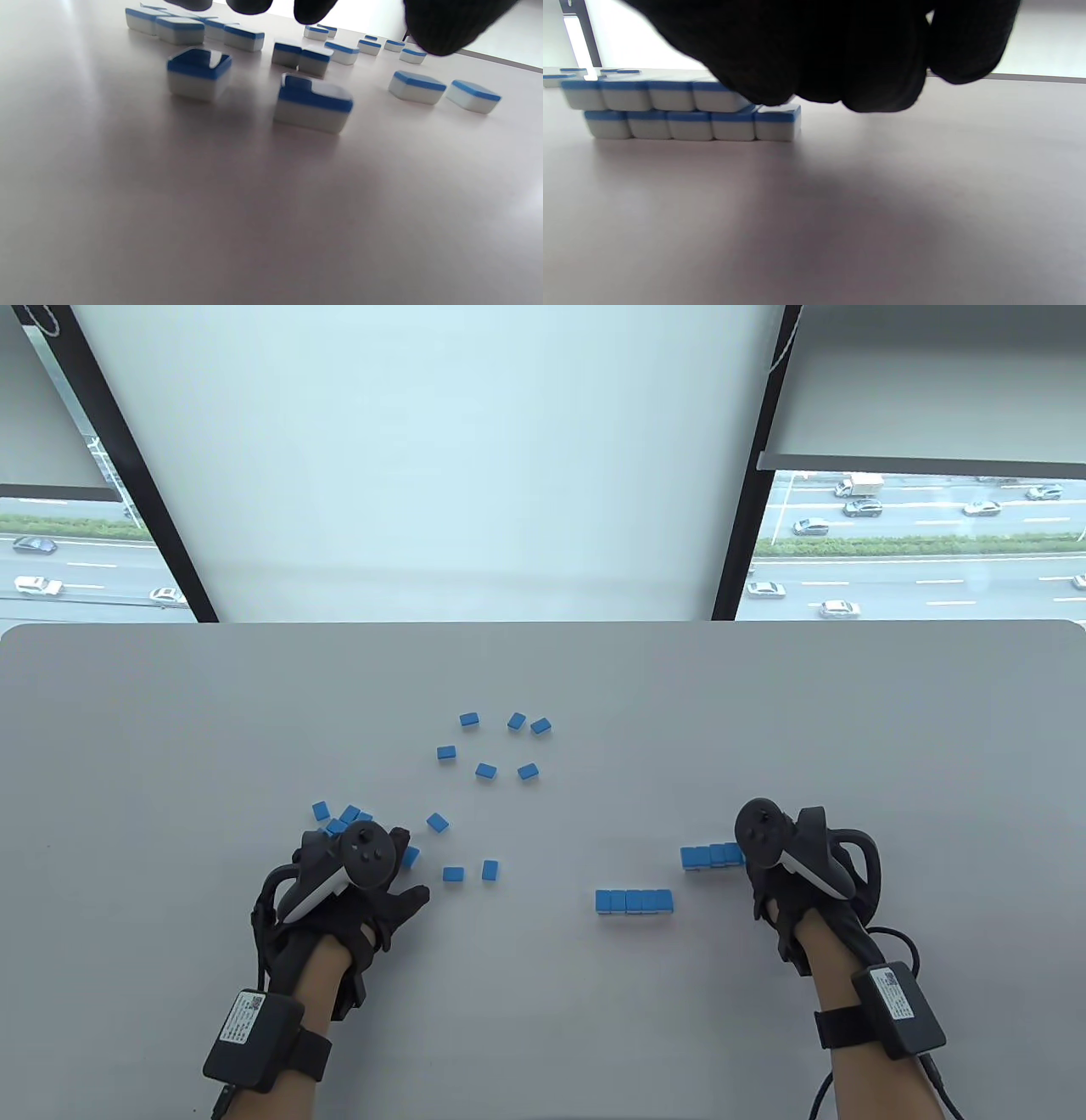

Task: Build mahjong tile wall

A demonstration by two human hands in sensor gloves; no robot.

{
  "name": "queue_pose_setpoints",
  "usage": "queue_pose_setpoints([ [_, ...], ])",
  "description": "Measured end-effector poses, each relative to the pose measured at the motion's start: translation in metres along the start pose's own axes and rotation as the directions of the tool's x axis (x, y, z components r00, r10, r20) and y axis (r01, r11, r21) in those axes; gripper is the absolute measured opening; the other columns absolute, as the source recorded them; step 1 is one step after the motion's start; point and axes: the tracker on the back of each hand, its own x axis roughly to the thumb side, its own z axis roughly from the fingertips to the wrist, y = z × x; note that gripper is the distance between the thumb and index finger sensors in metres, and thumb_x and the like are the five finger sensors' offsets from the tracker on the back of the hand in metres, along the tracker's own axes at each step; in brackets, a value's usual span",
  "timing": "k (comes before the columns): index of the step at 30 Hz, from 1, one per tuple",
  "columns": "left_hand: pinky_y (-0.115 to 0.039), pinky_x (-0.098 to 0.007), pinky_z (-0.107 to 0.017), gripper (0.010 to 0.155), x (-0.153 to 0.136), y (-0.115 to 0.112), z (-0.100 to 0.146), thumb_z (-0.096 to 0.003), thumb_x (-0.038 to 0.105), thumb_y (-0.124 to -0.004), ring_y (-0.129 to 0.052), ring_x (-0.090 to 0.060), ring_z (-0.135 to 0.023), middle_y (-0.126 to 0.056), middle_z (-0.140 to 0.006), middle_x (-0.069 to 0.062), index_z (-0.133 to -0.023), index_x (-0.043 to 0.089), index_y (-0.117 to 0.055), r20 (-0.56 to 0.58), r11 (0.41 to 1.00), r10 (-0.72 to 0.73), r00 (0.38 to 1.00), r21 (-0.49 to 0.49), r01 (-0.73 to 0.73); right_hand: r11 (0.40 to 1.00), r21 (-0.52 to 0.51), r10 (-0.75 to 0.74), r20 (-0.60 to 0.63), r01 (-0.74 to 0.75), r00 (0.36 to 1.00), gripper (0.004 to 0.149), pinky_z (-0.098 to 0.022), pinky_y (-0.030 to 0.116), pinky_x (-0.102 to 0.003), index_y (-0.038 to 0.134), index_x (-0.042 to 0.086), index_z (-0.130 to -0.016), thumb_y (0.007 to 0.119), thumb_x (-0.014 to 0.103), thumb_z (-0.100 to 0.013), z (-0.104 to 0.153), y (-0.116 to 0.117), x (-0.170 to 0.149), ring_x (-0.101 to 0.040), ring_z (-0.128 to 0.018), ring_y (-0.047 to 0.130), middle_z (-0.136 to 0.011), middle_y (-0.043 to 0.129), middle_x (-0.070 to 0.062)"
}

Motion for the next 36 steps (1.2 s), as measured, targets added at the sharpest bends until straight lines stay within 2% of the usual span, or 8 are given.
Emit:
queue_pose_setpoints([
  [11, -0.027, -0.074, -0.069, 0.083, 0.000, 0.001, 0.000, -0.0411, 0.069, -0.066, -0.035, -0.045, -0.109, -0.032, -0.120, -0.004, -0.112, 0.036, -0.038, 0.007, 1.000, 0.009, 1.000, 0.006, -0.009, 0.999, -0.006, -0.041, -0.009, 0.041, 0.999, 0.059, -0.054, 0.077, -0.052, 0.069, 0.026, -0.093, 0.090, 0.032, -0.038, 0.001, -0.003, -0.005, -0.026, -0.053, 0.095, -0.075, 0.086, -0.001],
  [17, -0.028, -0.073, -0.070, 0.083, 0.000, 0.003, 0.000, -0.0407, 0.069, -0.066, -0.036, -0.044, -0.109, -0.034, -0.120, -0.004, -0.111, 0.036, -0.039, 0.019, 0.999, 0.021, 1.000, 0.030, -0.021, 0.993, -0.051, -0.112, -0.036, 0.110, 0.993, 0.061, -0.055, 0.077, -0.052, 0.067, 0.024, -0.094, 0.088, 0.036, -0.038, 0.005, -0.009, -0.014, -0.029, -0.059, 0.096, -0.085, 0.083, -0.003],
  [23, -0.028, -0.073, -0.070, 0.082, 0.001, 0.006, 0.002, -0.0410, 0.069, -0.066, -0.037, -0.044, -0.109, -0.035, -0.120, -0.005, -0.112, 0.035, -0.040, 0.040, 0.998, 0.033, 0.999, 0.045, -0.035, 0.966, -0.124, -0.237, -0.074, 0.227, 0.969, 0.052, -0.051, 0.080, -0.052, 0.079, 0.023, -0.088, 0.081, 0.043, -0.040, 0.013, -0.027, -0.023, -0.031, -0.056, 0.101, -0.078, 0.092, -0.003],
  [27, -0.029, -0.073, -0.070, 0.082, 0.006, 0.008, 0.001, -0.0409, 0.069, -0.066, -0.038, -0.044, -0.109, -0.036, -0.120, -0.005, -0.111, 0.035, -0.042, 0.068, 0.997, 0.036, 0.997, 0.063, -0.041, 0.965, -0.136, -0.236, -0.083, 0.224, 0.968, 0.052, -0.050, 0.082, -0.052, 0.083, 0.022, -0.085, 0.078, 0.047, -0.040, 0.020, -0.038, -0.019, -0.032, -0.057, 0.104, -0.076, 0.096, -0.003],
  [32, -0.030, -0.073, -0.070, 0.082, 0.012, 0.005, -0.002, -0.0410, 0.069, -0.066, -0.039, -0.044, -0.109, -0.036, -0.120, -0.005, -0.111, 0.035, -0.041, 0.089, 0.998, 0.038, 0.995, 0.053, -0.043, 0.977, -0.134, -0.179, -0.085, 0.167, 0.980, 0.053, -0.054, 0.079, -0.053, 0.083, 0.023, -0.086, 0.078, 0.048, -0.040, 0.036, -0.048, -0.003, -0.033, -0.065, 0.103, -0.081, 0.094, -0.003],
  [36, -0.030, -0.073, -0.071, 0.082, 0.015, 0.006, -0.003, -0.0407, 0.069, -0.066, -0.039, -0.044, -0.109, -0.036, -0.120, -0.004, -0.111, 0.035, -0.042, 0.103, 0.996, 0.039, 0.994, 0.074, -0.047, 0.987, -0.089, -0.145, -0.101, 0.136, 0.984, 0.060, -0.062, 0.069, -0.057, 0.073, 0.023, -0.094, 0.076, 0.051, -0.041, 0.048, -0.049, 0.003, -0.037, -0.083, 0.089, -0.096, 0.082, -0.006],
])
